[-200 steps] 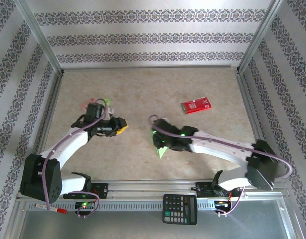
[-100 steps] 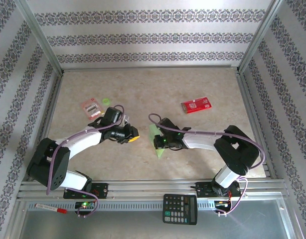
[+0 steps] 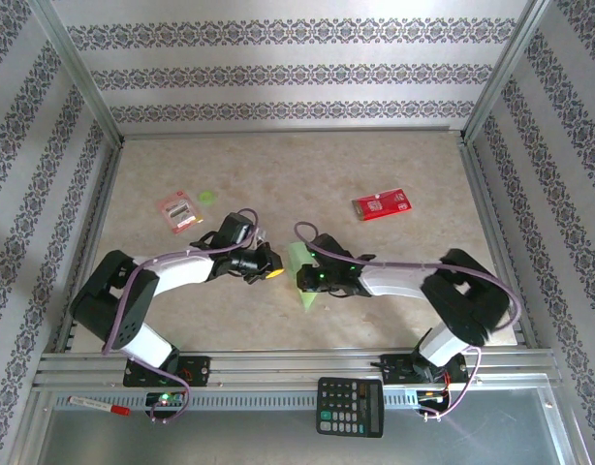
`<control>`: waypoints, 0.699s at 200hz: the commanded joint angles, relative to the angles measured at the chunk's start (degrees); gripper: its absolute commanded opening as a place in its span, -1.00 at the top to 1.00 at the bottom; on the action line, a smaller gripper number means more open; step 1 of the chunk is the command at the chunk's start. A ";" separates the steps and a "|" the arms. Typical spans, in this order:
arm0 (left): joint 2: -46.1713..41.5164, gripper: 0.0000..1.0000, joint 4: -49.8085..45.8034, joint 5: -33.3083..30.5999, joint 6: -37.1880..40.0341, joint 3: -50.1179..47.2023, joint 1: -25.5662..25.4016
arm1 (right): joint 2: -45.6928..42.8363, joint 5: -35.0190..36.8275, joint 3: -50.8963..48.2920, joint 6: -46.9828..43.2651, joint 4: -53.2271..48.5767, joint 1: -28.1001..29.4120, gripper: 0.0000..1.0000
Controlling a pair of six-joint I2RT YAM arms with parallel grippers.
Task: Fold a paper plane with a square sheet of paper (pick it up from the middle)
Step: Perform the fifth fold on the wing at the bottom-center of the table.
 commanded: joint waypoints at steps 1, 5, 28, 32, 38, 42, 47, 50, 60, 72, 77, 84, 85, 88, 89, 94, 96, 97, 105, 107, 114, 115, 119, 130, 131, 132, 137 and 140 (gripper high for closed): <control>3.15 0.88 5.24 0.62 -2.34 3.64 -2.14 | -8.20 -3.44 -3.34 0.87 -0.62 -3.04 0.67; 3.69 0.90 5.30 0.69 -2.47 4.14 -2.53 | -9.41 -3.72 -3.78 0.60 -1.30 -3.86 0.65; 6.21 0.91 6.14 1.21 -2.61 5.62 -4.77 | -14.85 -4.34 -5.94 -1.91 -6.08 -8.76 0.61; 6.60 0.92 6.49 1.38 -2.80 5.67 -5.03 | -15.58 -4.34 -6.17 -2.31 -6.84 -9.58 0.59; 7.22 0.92 6.95 1.59 -3.07 5.82 -5.24 | -16.47 -4.30 -6.64 -2.76 -7.74 -10.94 0.57; 7.60 0.93 7.35 1.92 -3.25 5.87 -5.36 | -16.93 -4.35 -6.82 -3.09 -8.35 -11.74 0.57; 7.99 0.94 8.04 2.28 -3.57 5.70 -5.37 | -17.30 -4.27 -6.90 -3.24 -9.35 -12.72 0.56; 8.22 0.94 8.48 2.41 -3.84 5.50 -5.44 | -17.37 -4.26 -6.92 -3.32 -9.90 -13.15 0.56; 8.67 0.95 9.37 2.74 -4.14 5.26 -5.46 | -17.62 -4.60 -7.11 -3.82 -10.92 -14.89 0.55; 9.32 0.95 8.33 3.01 -3.45 5.79 -5.46 | -17.69 -4.53 -7.02 -4.31 -12.00 -15.92 0.53; 9.70 0.96 7.46 2.98 -2.87 6.24 -5.45 | -17.72 -4.62 -6.90 -4.54 -12.27 -16.31 0.51; 10.17 0.96 6.06 2.64 -1.93 6.86 -5.46 | -17.60 -4.71 -6.65 -4.89 -12.72 -16.58 0.48; 10.28 0.96 5.92 2.57 -1.88 6.98 -5.46 | -17.58 -4.71 -6.59 -4.90 -12.82 -16.55 0.48; 10.57 0.97 5.40 2.50 -1.43 7.32 -5.42 | -17.48 -4.63 -6.40 -5.13 -13.06 -16.60 0.47; 10.66 0.96 5.20 2.46 -1.27 7.38 -5.40 | -17.48 -4.58 -6.33 -5.16 -13.16 -16.61 0.47; 11.20 0.97 4.34 2.33 -0.52 7.90 -5.33 | -17.26 -4.62 -5.99 -5.41 -13.44 -16.73 0.44; 11.48 0.97 4.13 2.32 -0.26 8.07 -5.25 | -17.11 -4.67 -5.85 -5.48 -13.55 -16.72 0.43; 11.60 0.97 3.95 2.36 -0.12 8.16 -5.23 | -17.03 -4.69 -5.80 -5.50 -13.63 -16.71 0.43; 12.57 0.98 3.64 2.82 0.67 8.72 -5.07 | -16.41 -5.07 -5.21 -5.70 -13.75 -16.71 0.40; 12.87 0.98 3.58 2.95 0.87 8.91 -5.03 | -16.24 -5.15 -5.10 -5.73 -13.85 -16.71 0.39; 13.80 0.98 2.34 3.34 1.97 9.63 -4.78 | -15.46 -5.61 -4.64 -5.79 -13.96 -16.80 0.38; 13.99 0.98 2.22 3.40 2.14 9.73 -4.72 | -15.32 -5.69 -4.58 -5.79 -13.97 -16.80 0.37; 14.53 0.98 1.24 3.52 2.84 10.15 -4.61 | -14.89 -5.88 -4.32 -5.79 -13.94 -16.88 0.36; 16.14 0.99 0.25 4.41 4.32 10.92 -4.09 | -13.30 -6.88 -3.78 -5.79 -13.75 -17.28 0.33; 16.26 0.99 0.16 4.55 4.41 10.99 -4.03 | -13.23 -7.07 -3.71 -5.84 -13.68 -17.35 0.33; 16.45 0.99 0.07 4.67 4.51 11.06 -4.00 | -13.02 -7.25 -3.67 -5.82 -13.65 -17.42 0.33; 17.02 1.00 -0.03 5.19 4.85 11.19 -3.72 | -12.19 -8.22 -3.36 -5.86 -13.52 -17.85 0.33; 17.44 1.00 -0.01 5.54 5.05 11.24 -3.56 | -11.57 -8.92 -3.10 -5.96 -13.51 -18.16 0.33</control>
